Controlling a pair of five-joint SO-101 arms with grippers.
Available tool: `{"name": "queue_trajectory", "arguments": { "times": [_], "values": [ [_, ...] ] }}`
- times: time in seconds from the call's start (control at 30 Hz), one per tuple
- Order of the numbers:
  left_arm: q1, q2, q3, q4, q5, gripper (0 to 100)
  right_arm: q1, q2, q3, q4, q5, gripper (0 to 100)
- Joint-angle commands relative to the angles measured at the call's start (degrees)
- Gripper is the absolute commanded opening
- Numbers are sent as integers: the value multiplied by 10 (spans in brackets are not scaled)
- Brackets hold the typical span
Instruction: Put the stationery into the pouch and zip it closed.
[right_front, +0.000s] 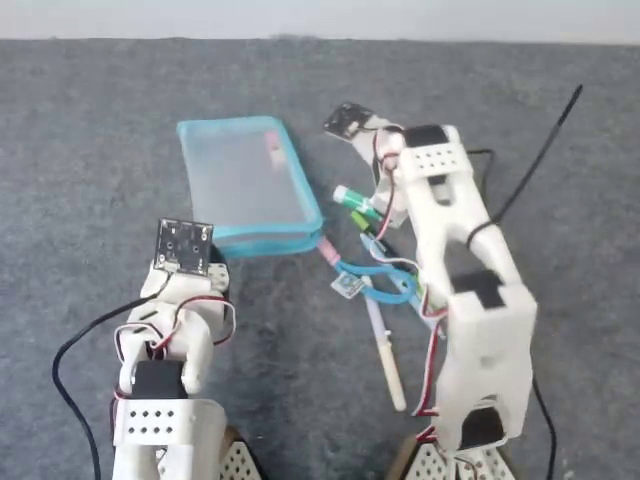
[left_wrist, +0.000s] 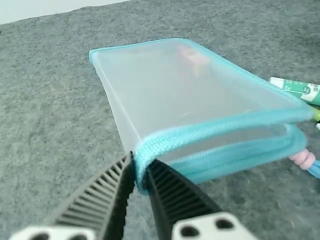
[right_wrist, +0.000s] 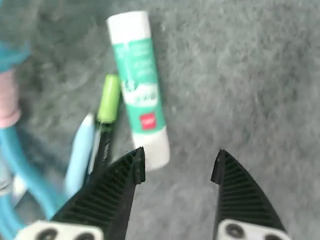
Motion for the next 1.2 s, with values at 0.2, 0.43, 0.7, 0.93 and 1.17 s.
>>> {"name": "queue_trajectory", "arguments": {
  "times": [0.2, 0.43, 0.7, 0.93, 1.17],
  "values": [
    [19, -10, -8, -18, -1, 13, 15, 48, -92, 12, 35, 221],
    [17, -10, -7, -19, -1, 13, 13, 47, -92, 57, 63, 221],
    [16, -10, -7, -18, -1, 13, 3, 53, -91, 73, 63, 220],
    [16, -10, -7, -18, -1, 13, -3, 68, -91, 50, 63, 220],
    [16, -10, -7, -18, -1, 13, -15, 108, -91, 14, 61, 207]
  ]
}}
